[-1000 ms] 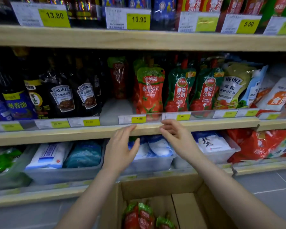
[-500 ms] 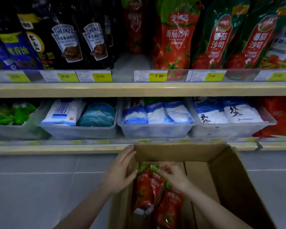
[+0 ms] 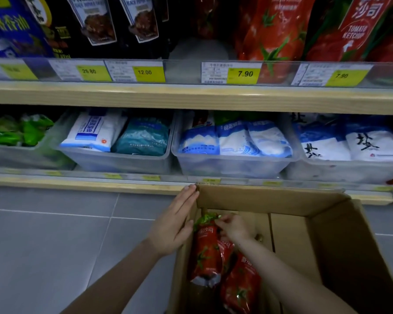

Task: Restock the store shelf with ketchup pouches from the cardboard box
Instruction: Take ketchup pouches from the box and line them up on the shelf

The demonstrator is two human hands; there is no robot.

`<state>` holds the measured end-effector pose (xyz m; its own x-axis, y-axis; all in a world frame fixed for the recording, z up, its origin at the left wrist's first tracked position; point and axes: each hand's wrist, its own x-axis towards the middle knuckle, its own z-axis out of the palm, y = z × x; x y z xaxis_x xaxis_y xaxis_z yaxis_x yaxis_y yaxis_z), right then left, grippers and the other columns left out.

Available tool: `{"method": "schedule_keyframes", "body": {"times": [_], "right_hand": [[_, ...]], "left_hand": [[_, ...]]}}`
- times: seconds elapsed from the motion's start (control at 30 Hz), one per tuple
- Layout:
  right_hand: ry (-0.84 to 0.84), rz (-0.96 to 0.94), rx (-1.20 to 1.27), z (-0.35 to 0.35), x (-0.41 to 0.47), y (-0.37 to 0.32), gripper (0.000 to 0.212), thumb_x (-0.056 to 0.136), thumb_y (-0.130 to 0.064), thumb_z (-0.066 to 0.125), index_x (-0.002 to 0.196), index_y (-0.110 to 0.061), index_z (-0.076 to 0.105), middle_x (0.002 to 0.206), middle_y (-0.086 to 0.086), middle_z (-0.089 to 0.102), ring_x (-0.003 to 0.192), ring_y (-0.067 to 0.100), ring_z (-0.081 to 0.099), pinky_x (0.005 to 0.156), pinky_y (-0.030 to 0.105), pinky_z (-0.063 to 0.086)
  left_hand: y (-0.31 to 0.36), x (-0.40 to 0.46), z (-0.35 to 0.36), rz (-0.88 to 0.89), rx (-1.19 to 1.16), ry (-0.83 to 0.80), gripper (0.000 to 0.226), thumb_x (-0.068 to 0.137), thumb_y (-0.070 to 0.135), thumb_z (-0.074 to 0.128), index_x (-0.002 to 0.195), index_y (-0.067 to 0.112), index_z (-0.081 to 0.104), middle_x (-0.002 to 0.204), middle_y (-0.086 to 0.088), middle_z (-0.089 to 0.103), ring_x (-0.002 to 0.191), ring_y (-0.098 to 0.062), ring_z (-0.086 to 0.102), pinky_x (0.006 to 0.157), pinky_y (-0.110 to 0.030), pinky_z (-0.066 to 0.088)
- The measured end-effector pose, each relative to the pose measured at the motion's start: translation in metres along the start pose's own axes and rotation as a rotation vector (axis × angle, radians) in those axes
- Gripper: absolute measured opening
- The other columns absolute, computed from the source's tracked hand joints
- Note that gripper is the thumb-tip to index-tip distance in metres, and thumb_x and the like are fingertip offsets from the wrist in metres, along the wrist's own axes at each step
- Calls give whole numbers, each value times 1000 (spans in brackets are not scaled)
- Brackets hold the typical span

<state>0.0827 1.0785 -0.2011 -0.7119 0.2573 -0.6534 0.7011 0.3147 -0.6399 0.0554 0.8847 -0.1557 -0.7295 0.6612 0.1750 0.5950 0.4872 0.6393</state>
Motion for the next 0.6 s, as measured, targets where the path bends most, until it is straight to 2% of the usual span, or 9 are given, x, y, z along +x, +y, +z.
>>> {"method": "schedule_keyframes", "body": {"times": [0.1, 0.27, 0.3, 0.37, 0.43, 0.6], "right_hand": [[7, 32, -34, 3, 6, 2, 25, 76, -25, 71, 55, -22, 58, 63, 9, 65, 63, 27, 65, 74, 49, 56], [-33, 94, 26, 1, 3, -2, 21, 77, -4, 69, 69, -16, 54, 69, 5, 59, 75, 28, 64, 80, 44, 56], [-39, 107, 80, -2, 0, -2, 18, 77, 0, 67, 75, -12, 54, 70, 6, 58, 74, 27, 63, 76, 40, 56], [-53, 116, 243, -8, -6, 1, 17, 78, 6, 64, 87, -6, 54, 72, 7, 56, 66, 22, 58, 56, 24, 55], [-57, 105, 362, -17, -18, 5, 17, 80, 8, 61, 87, -6, 56, 72, 7, 57, 61, 16, 55, 44, 16, 50], [-31, -49, 490, -45, -41, 10, 15, 79, 5, 64, 82, -10, 61, 78, 7, 64, 66, 17, 59, 59, 21, 52]], "left_hand": [[0, 0, -1, 2, 5, -5, 58, 92, 21, 37, 146, 9, 21, 157, -2, 11, 145, -18, 9, 118, -37, 13], [1, -1, -1, 3, 8, -11, 57, 92, 23, 36, 146, 8, 22, 157, -3, 12, 145, -18, 8, 118, -37, 13], [1, -1, -1, -1, 7, -14, 57, 93, 23, 36, 146, 8, 22, 157, -2, 12, 145, -17, 8, 118, -37, 13], [-1, -2, -1, -1, 17, -14, 56, 93, 21, 38, 146, 9, 22, 157, -2, 12, 145, -17, 8, 118, -36, 13], [-2, -2, -1, -1, 28, -13, 57, 93, 19, 40, 146, 10, 22, 157, 0, 11, 145, -15, 7, 118, -34, 12], [0, -3, -2, -9, 69, -12, 60, 90, 26, 36, 146, 12, 22, 157, 3, 11, 145, -11, 6, 118, -28, 10]]}}
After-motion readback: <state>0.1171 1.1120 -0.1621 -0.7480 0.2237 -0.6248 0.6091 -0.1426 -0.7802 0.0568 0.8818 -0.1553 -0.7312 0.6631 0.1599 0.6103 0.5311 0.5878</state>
